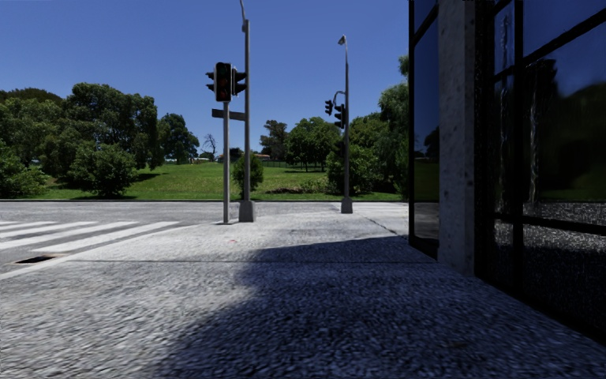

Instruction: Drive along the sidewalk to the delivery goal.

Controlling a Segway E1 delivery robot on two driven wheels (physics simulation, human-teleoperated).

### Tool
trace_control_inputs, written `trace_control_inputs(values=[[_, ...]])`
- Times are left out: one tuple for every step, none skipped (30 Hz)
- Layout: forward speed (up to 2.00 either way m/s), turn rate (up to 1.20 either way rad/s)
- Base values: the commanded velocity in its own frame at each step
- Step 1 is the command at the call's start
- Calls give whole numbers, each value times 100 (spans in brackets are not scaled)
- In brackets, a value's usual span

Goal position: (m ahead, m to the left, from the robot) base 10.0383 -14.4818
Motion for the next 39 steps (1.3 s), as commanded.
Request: trace_control_inputs(values=[[200,0],[200,0],[200,0],[200,0],[200,0],[200,0],[200,0],[200,0],[200,0],[200,0],[200,0],[200,0],[200,0],[200,0],[200,0],[200,0],[200,0],[200,0],[200,0],[200,-2],[200,-9],[200,-9],[200,-12],[200,-12],[200,-12],[200,-12],[200,-13],[200,-21],[200,-25],[200,-25],[200,-29],[200,-30],[200,-32],[200,-32],[200,-38],[200,-41],[200,-42],[200,-42],[200,-43]])
